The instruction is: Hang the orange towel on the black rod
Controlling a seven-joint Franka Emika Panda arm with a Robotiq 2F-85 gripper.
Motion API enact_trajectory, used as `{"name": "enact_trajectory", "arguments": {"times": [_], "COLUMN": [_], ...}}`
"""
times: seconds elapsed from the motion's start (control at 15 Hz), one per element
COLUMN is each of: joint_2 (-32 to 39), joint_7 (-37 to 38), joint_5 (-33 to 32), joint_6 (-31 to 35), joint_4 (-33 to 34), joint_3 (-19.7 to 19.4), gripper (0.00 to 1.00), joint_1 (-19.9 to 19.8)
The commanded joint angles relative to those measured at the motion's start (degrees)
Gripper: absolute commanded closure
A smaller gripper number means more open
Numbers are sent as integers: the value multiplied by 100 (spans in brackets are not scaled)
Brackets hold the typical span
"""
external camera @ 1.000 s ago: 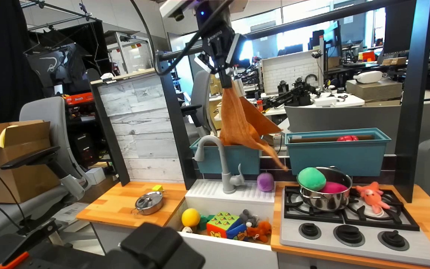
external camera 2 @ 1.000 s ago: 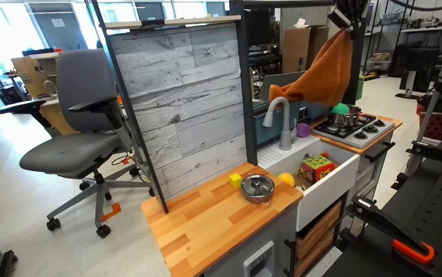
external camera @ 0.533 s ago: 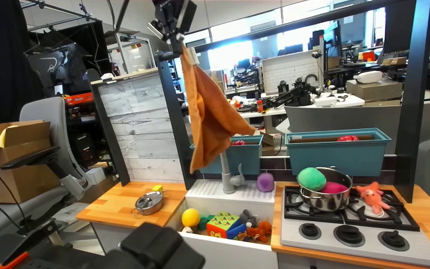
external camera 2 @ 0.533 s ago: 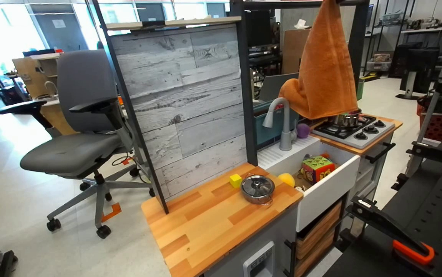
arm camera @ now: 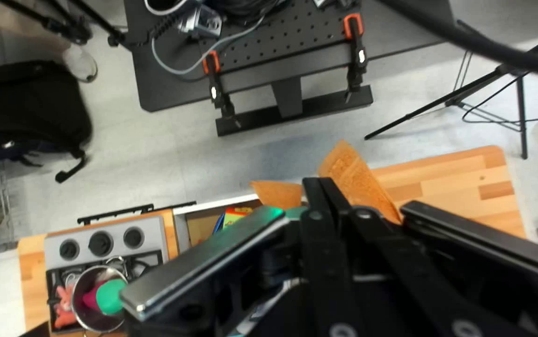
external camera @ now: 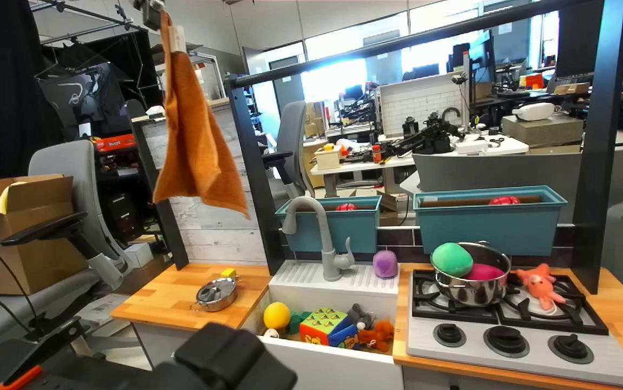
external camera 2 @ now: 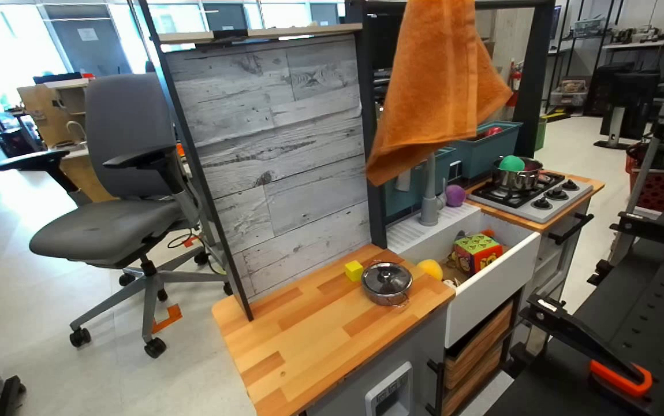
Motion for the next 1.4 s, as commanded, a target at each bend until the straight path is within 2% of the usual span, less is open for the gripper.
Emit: {"name": "enact_trajectory", "arguments": {"times": [0.0,0.07,0.13,0.47,0.67,0.73,1.0,1.33], "joint_2": [289,326,-179,116,79,-79,-45,99], "joint_7": [454,612,876,2119,2904,3083,3979,5056], "joint_5": [782,1029,1382,3090,4029,4207,4893,4853], "joint_6": [-1320,-1568,-1029,-1072,-729,-427,549,1943], "joint_4": [1427,1722,862,2132,2435,2270,2587,2878], "joint_3": [-30,-37,-34,101,172,257,400,422], "gripper": [99,99,99,99,99,99,99,99], "joint_1": [-304,-411,-532,-1132,-1346,-1409,-1510,-1398]}}
